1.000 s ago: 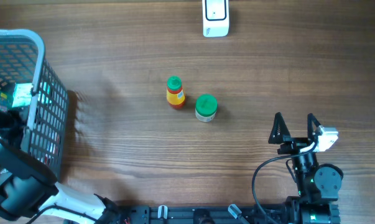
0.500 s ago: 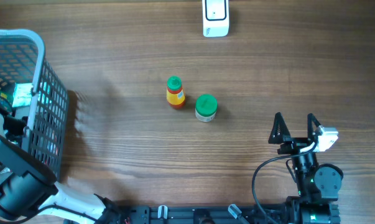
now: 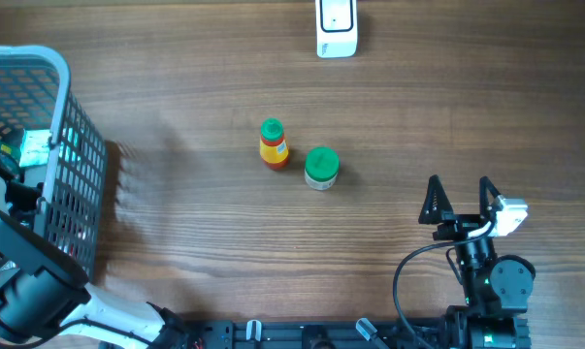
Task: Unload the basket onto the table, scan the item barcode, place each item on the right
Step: 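Reach the left gripper into the basket and grasp the pink-white box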
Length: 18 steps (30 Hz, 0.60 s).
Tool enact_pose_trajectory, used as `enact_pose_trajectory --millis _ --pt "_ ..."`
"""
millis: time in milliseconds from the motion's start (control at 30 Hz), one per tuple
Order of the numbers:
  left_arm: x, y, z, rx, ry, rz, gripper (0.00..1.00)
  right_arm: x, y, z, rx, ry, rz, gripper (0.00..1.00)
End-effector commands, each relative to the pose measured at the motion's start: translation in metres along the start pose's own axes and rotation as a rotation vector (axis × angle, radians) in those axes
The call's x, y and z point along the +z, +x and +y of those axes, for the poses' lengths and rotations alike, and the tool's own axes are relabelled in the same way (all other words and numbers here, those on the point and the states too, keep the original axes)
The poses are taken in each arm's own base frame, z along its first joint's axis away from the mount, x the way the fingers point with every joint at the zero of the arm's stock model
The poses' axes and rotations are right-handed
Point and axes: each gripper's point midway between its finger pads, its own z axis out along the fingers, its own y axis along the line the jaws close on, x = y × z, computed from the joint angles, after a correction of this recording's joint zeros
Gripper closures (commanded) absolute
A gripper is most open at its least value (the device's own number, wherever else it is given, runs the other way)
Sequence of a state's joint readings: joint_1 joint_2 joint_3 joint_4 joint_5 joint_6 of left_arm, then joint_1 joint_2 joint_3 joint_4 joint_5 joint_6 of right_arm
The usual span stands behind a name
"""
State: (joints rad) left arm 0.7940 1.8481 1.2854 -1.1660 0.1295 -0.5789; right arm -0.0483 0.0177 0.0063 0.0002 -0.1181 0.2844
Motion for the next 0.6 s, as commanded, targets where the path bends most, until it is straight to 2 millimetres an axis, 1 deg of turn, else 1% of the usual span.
enact_pose_trajectory --millis 0,33,67,133,233,267,367,400,433,467,500,533,567 --pt "-0.005 -0.005 -0.002 0.001 0.011 -0.012 0.85 0.000 -0.002 -0.001 0.006 0.007 -0.010 0.00" --pt "-0.012 -0.008 -0.005 0.003 0.017 -0.020 0.92 0.000 -0.002 -0.001 0.006 0.008 -0.010 0.00" --pt "-0.020 -0.009 -0.007 0.004 0.021 -0.026 0.96 0.000 -0.002 -0.001 0.006 0.008 -0.010 0.00" --pt "-0.040 -0.012 -0.012 0.006 0.032 -0.040 0.96 0.000 -0.002 -0.001 0.006 0.008 -0.010 0.00" --pt "-0.099 -0.015 -0.025 0.016 0.077 -0.101 0.96 0.000 -0.002 -0.001 0.006 0.008 -0.010 0.00" --pt "-0.124 -0.016 -0.029 0.022 0.107 -0.141 0.96 0.000 -0.002 -0.001 0.006 0.008 -0.010 0.00" --pt "-0.177 -0.011 -0.035 0.039 0.183 -0.242 0.96 0.000 -0.002 -0.001 0.006 0.008 -0.010 0.00" --pt "-0.199 -0.006 -0.036 0.050 0.228 -0.287 0.96 0.000 -0.002 -0.001 0.006 0.008 -0.010 0.00" --pt "-0.213 -0.001 -0.037 0.058 0.264 -0.316 0.96 0.000 -0.002 -0.001 0.006 0.008 -0.010 0.00" --pt "-0.234 0.012 -0.040 0.079 0.340 -0.350 0.96 0.000 -0.002 -0.001 0.006 0.008 -0.010 0.00" --pt "-0.249 0.025 -0.042 0.101 0.408 -0.368 0.96 0.000 -0.002 -0.001 0.006 0.008 -0.010 0.00" --pt "-0.263 0.041 -0.044 0.131 0.467 -0.386 0.96 0.000 -0.002 -0.001 0.006 0.008 -0.010 0.00" --pt "-0.273 0.055 -0.045 0.157 0.505 -0.397 0.96 0.000 -0.002 -0.001 0.006 0.008 -0.010 0.00"
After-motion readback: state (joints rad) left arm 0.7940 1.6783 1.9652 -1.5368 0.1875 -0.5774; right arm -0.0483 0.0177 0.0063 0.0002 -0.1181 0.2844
